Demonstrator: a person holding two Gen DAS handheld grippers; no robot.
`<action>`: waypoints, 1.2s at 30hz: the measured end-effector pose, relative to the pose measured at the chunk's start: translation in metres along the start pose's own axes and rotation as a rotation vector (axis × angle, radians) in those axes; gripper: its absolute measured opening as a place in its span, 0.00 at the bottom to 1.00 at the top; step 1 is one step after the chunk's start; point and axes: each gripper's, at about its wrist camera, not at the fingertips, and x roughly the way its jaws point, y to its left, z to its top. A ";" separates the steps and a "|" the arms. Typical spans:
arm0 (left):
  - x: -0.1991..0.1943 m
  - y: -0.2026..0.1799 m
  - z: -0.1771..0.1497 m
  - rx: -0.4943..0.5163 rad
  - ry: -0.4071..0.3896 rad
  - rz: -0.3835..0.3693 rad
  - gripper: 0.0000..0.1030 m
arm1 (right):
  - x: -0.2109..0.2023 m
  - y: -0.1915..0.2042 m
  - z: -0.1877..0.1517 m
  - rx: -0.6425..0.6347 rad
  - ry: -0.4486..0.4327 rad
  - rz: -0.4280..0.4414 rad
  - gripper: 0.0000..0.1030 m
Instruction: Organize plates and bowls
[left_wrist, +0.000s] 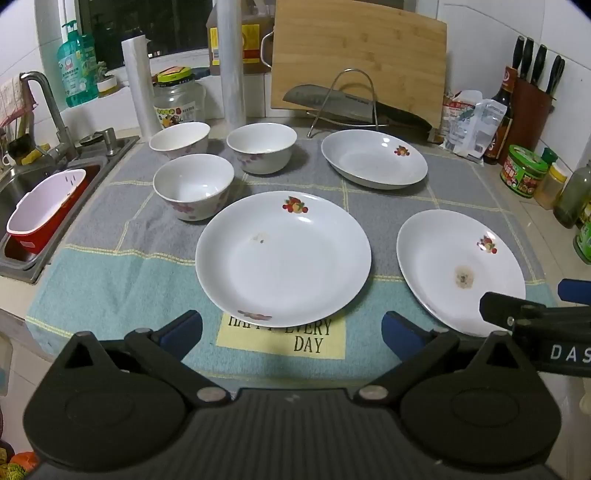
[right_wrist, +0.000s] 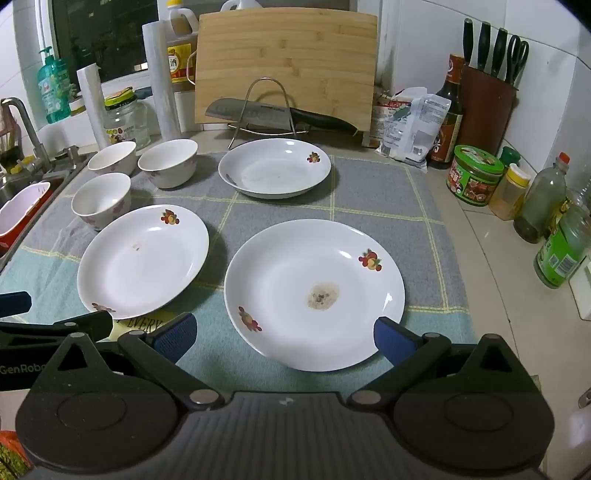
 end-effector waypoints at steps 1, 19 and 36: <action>0.000 -0.001 0.001 0.000 0.001 0.001 1.00 | 0.000 0.000 0.000 0.000 0.000 -0.001 1.00; 0.000 0.000 0.002 0.002 0.001 -0.001 0.99 | -0.001 -0.001 0.003 -0.001 -0.003 0.000 1.00; -0.002 0.000 0.004 0.001 0.002 -0.001 0.99 | -0.003 -0.001 0.002 -0.001 -0.005 -0.002 1.00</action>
